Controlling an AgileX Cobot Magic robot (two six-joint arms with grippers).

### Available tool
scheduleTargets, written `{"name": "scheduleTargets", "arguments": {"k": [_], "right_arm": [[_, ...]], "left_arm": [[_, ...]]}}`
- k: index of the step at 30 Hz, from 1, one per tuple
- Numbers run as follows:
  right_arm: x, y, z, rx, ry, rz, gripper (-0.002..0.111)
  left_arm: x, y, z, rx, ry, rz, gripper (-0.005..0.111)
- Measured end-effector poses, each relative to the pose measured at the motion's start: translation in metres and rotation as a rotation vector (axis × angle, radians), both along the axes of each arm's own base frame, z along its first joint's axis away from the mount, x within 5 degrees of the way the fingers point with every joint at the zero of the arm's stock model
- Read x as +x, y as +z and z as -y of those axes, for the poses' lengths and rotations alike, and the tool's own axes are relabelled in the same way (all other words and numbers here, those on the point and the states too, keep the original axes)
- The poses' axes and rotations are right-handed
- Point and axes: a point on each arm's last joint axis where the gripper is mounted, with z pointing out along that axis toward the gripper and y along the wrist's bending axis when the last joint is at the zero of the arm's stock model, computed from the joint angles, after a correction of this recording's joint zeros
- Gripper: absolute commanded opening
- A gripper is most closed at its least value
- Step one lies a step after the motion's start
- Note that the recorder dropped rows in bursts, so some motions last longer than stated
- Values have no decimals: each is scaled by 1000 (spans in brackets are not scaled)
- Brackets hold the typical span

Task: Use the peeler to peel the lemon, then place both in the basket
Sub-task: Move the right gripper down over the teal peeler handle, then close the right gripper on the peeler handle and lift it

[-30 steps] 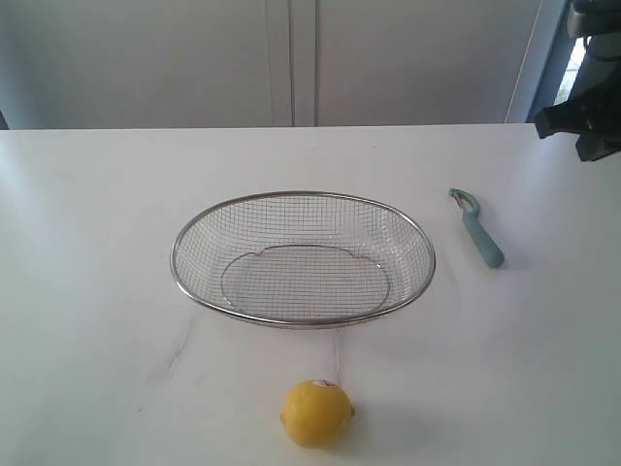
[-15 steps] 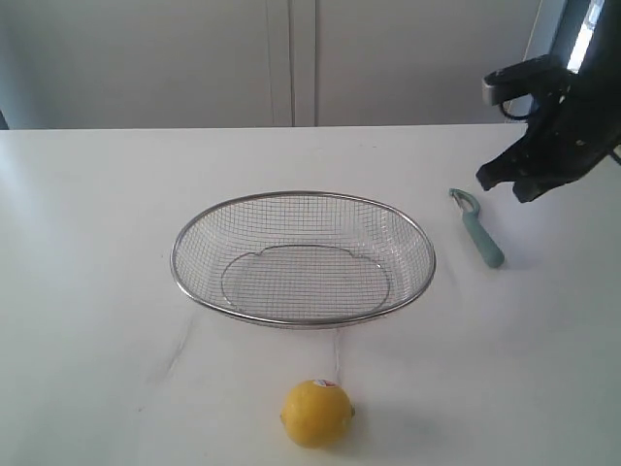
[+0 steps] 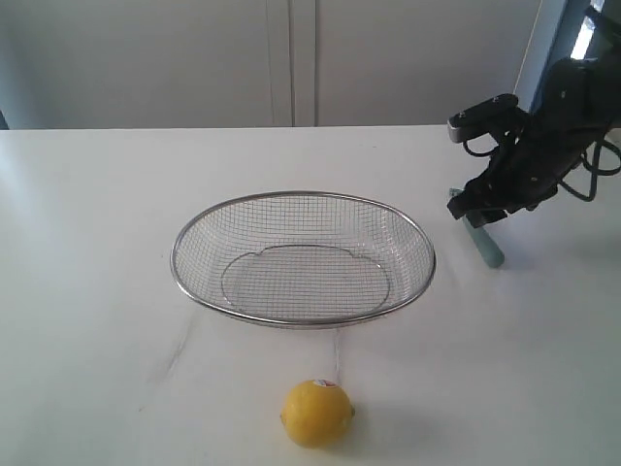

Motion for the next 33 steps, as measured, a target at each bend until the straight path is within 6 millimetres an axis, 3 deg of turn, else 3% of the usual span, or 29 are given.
{"name": "scheduleTargets", "arguments": {"k": [17, 33], "right_arm": [[10, -41, -2, -3, 1, -22, 52], [14, -46, -2, 2, -9, -2, 49]], "left_arm": [[0, 0, 0, 0, 0, 0, 0], [0, 0, 0, 0, 0, 0, 0]]}}
